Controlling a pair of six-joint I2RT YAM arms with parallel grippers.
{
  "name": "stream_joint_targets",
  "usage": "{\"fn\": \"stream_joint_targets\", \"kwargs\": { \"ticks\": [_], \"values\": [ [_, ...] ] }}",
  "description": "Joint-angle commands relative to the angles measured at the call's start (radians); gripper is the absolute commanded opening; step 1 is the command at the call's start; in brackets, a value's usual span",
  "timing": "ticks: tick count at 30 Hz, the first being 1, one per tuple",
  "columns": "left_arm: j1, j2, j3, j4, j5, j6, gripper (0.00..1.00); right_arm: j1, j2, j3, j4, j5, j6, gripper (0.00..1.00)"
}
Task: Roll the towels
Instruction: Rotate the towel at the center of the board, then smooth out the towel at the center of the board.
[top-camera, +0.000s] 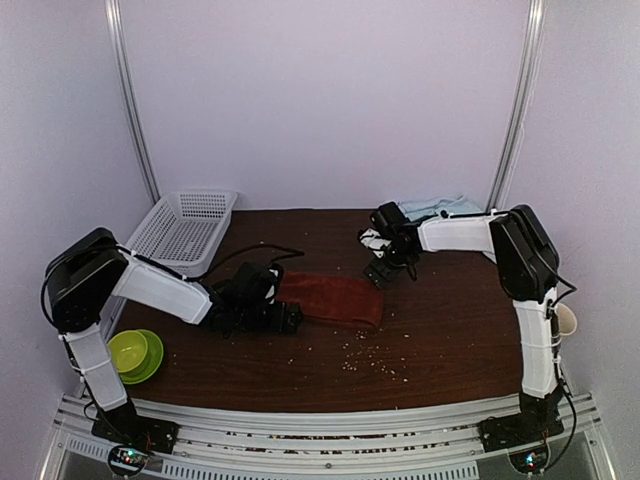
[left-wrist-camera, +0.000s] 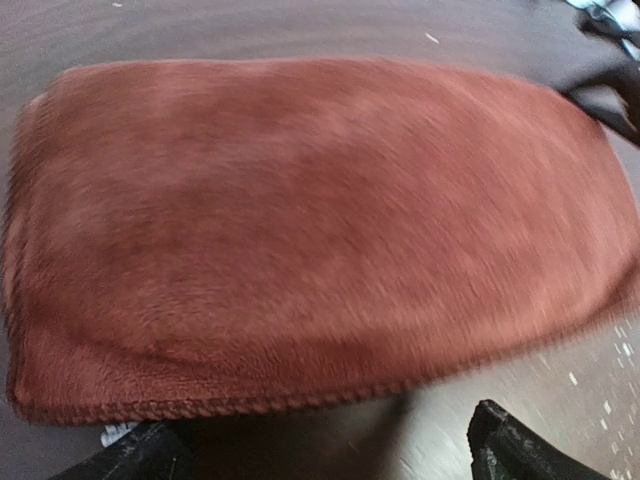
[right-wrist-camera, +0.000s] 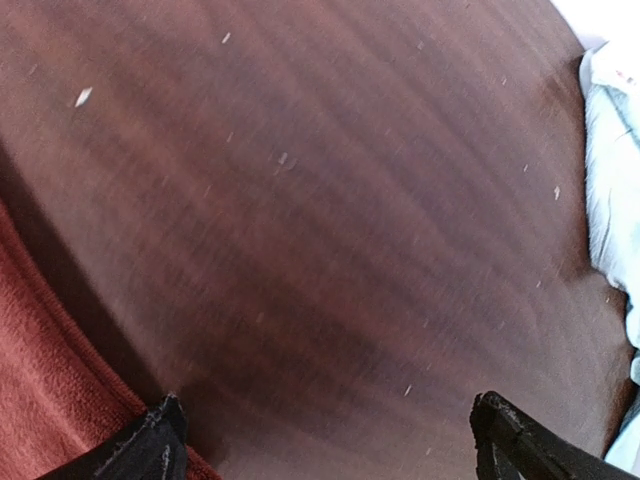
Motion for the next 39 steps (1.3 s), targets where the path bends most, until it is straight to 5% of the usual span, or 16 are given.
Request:
{"fn": "stream_joint_targets", "kwargs": {
  "ticks": [1,14,28,32,39],
  "values": [
    [0.065,0.06,0.072,-0.01,-0.044,0.059,0.98,0.009,-0.071,-0.096,-0.029,-0.037,-0.014,1.0],
    [0.191,0.45,0.67,-0.184,0.063,0.217,0.98,0.02,-0.314,-0.412,-0.076,-0.22,0.089,1.0],
    [0.254,0.282,0.622,-0.162,0.063,0.252,0.98,0.025,-0.482,-0.358,-0.022,-0.294,0.073,1.0],
    [0.254,0.288,0.712,-0.177,0.145,0.287,0.95,0.023,-0.433,-0.278,-0.041,-0.455,0.069,1.0],
    [0.254,0.468,0.997,-0.193,0.406,0.317,0.76,0.024,-0.364,-0.244,-0.068,-0.689,0.064,0.98]
  ]
}}
